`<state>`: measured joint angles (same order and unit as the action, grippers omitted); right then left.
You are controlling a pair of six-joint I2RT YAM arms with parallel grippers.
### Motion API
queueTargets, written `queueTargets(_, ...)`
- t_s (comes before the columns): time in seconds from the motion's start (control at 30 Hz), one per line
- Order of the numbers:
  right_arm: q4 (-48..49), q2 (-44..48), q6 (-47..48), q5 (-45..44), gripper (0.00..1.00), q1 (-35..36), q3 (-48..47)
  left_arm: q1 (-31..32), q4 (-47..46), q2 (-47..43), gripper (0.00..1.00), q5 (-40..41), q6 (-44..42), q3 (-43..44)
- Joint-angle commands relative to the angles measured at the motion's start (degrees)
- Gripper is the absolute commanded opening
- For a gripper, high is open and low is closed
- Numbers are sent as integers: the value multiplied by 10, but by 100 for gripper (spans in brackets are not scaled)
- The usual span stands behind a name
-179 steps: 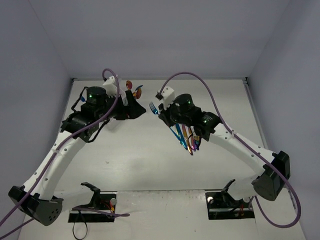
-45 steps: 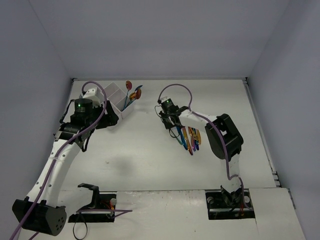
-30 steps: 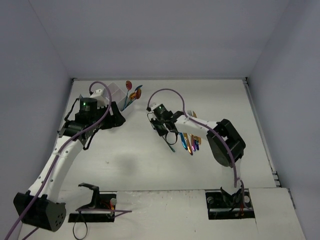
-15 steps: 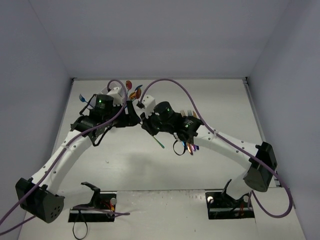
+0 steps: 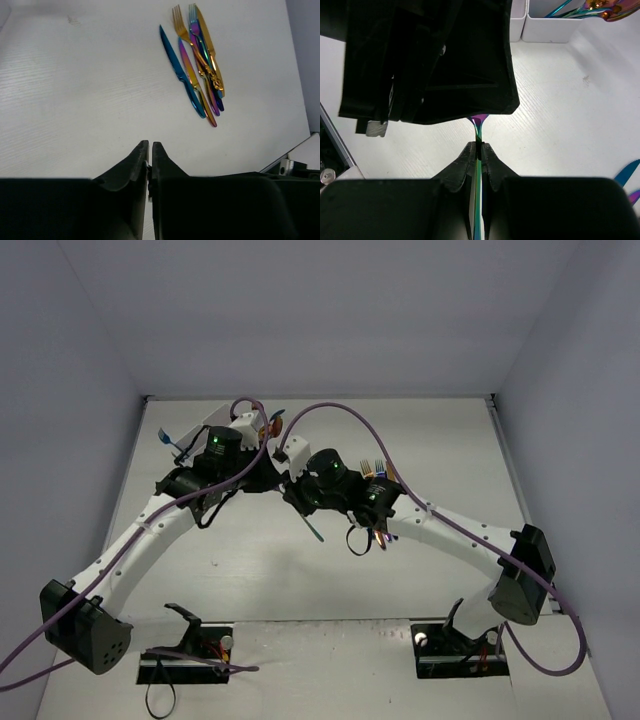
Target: Sort the eating utensils into containers
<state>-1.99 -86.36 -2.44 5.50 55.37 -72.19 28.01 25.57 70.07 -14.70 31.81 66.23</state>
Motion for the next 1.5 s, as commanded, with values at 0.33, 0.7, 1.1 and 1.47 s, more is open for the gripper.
queueTargets(0.33,40,56,-6,-52,64,-20,16,-11,-31,-34,0,97,-81,63)
queueTargets(0.7,29,148,-50,-80,100,-97,107,-204,-72,16,0,221,-139,178)
queueTargets(1.1,-9,234,-56,-126,100,-114,167,-307,-147,145,0,300,-185,279)
queueTargets(1.47,-21,231,-44,-139,100,-131,174,-322,-227,192,0,290,-178,194)
